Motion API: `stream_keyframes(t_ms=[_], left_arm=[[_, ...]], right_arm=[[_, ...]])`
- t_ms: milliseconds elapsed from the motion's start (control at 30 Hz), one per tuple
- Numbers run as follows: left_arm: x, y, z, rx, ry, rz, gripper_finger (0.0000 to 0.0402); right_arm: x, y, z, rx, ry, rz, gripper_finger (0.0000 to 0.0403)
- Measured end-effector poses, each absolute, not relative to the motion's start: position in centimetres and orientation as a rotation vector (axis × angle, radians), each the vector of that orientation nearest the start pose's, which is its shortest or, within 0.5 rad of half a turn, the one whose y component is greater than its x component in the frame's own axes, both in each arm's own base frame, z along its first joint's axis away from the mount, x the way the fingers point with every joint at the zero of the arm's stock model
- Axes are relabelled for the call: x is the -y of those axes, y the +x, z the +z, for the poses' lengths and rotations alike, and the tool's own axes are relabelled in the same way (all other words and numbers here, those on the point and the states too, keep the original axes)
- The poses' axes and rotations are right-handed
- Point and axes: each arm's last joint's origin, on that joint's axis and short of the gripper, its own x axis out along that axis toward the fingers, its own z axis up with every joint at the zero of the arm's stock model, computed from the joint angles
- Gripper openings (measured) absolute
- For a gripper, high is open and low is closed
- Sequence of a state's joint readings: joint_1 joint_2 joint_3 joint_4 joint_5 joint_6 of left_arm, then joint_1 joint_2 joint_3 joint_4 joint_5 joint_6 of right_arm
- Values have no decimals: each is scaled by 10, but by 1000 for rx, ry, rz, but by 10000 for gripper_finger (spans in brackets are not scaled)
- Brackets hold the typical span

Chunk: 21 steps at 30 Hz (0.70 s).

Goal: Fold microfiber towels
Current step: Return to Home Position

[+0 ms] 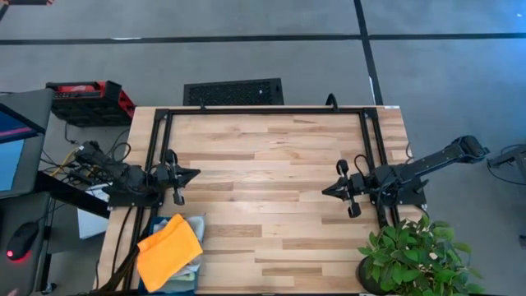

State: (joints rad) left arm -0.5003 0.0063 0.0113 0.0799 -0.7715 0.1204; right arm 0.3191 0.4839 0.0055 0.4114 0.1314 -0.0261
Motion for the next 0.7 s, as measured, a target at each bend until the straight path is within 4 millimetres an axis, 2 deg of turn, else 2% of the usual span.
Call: stream_keyframes(t_ms=[700], left_arm=[[25,87,174,48,80,282,0]], right_arm=[[-36,122,160,-64,-41,188,37]])
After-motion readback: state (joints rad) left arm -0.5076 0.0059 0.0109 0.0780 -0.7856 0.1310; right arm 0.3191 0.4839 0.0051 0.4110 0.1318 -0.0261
